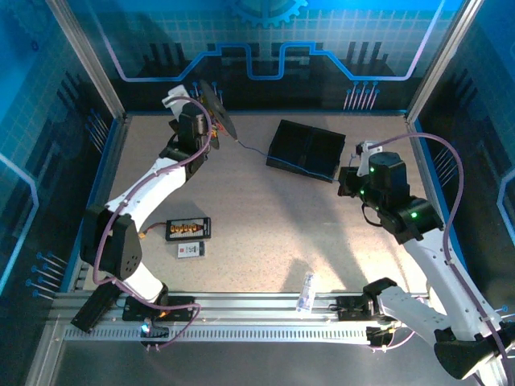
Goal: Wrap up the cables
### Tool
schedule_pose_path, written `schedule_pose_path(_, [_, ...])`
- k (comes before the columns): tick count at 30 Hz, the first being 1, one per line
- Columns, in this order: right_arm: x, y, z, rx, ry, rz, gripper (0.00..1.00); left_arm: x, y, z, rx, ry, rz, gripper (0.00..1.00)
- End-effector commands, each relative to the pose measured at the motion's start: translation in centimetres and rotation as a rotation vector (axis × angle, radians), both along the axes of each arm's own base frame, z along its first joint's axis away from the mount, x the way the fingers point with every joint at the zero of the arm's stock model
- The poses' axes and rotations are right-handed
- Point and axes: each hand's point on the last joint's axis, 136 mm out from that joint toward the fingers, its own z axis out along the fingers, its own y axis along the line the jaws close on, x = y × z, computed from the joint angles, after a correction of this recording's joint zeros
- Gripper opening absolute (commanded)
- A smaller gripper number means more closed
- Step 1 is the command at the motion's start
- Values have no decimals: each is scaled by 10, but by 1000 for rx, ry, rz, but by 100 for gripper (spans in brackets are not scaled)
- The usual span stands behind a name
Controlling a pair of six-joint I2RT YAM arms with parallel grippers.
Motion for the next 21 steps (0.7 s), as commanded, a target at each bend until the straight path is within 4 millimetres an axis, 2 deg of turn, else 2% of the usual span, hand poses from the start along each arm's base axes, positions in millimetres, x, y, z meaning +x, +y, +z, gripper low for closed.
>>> schedule_pose_path(1, [-12,-15,20,-34,-40,-49,0,-2,27,40,39,-55,94,0])
schedule_pose_path(9, [-19,-12,31,-30,-63,-33,0,8,16,28,145,90,16,0])
schedule_pose_path(13, [-21,-11,37,-28,-75,-27,0,14,4,23,216,196,-66,0])
schedule_pose_path(21, [-21,-6,39,-25,-72,-12,0,14,-12,17,271,260,-155,0])
